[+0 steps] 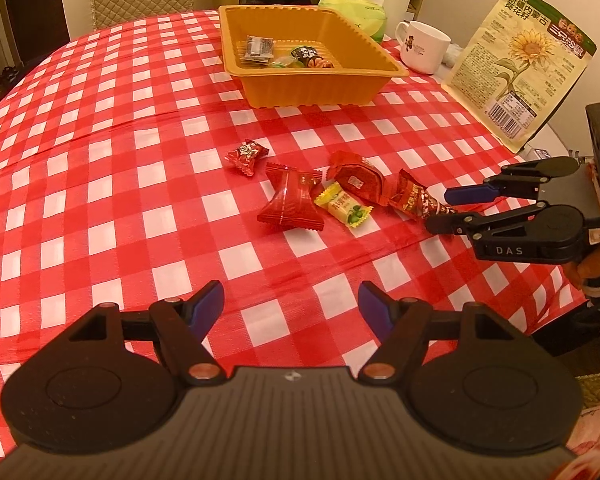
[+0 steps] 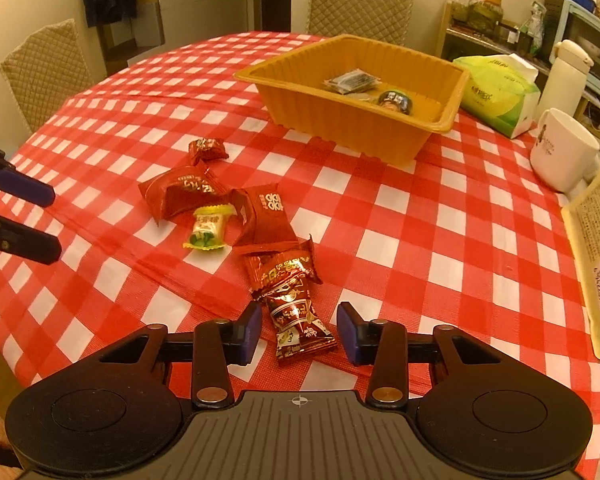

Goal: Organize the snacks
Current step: 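Grasp the brown-and-red candy with the right gripper while the left grasps a red candy bar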

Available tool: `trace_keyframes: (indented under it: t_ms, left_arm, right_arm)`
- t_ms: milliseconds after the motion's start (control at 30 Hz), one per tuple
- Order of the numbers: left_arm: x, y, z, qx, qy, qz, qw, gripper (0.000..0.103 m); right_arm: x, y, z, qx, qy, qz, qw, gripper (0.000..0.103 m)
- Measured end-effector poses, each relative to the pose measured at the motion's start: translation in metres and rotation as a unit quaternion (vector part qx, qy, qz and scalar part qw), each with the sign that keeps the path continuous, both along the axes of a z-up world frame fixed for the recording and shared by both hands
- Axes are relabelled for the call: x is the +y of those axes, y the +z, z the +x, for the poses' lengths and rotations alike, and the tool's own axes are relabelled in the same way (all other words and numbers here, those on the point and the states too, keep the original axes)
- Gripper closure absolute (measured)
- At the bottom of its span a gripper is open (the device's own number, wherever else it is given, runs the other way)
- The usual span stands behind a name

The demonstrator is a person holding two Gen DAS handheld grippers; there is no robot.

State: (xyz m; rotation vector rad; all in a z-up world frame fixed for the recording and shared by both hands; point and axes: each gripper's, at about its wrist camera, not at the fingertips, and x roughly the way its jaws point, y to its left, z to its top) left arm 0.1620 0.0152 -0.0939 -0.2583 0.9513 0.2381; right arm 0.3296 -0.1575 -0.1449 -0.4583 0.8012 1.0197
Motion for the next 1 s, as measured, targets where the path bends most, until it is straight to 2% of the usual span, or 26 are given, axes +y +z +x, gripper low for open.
trace_keyframes:
  t_ms: [167,233,300,567,1000]
  left_arm:
    - [0.005,0.0,0.002,0.0,-0.001,0.001,1.0,0.032]
    - [0.005,0.0,0.003,0.001,-0.002,0.002,1.0,0.032]
    - [0.006,0.0,0.005,0.001,-0.004,0.003,1.0,0.032]
    - [0.009,-0.001,0.017,-0.002,-0.016,0.006,0.9999,0.036]
    - [0.018,-0.003,0.06,-0.013,-0.037,0.016,0.9991,0.045]
  right_arm:
    - [0.002,-0.002,0.002,0.009,-0.002,0.002,1.0,0.065]
    - [0.003,-0.003,0.002,0.013,-0.002,0.003,1.0,0.068]
    - [0.003,-0.003,0.002,0.018,0.0,0.003,1.0,0.078]
    - [0.0,0.0,-0.004,0.035,-0.007,0.015,0.999,0.081]
    - [-0.015,0.023,-0.004,0.047,-0.063,0.034,0.996,0.081]
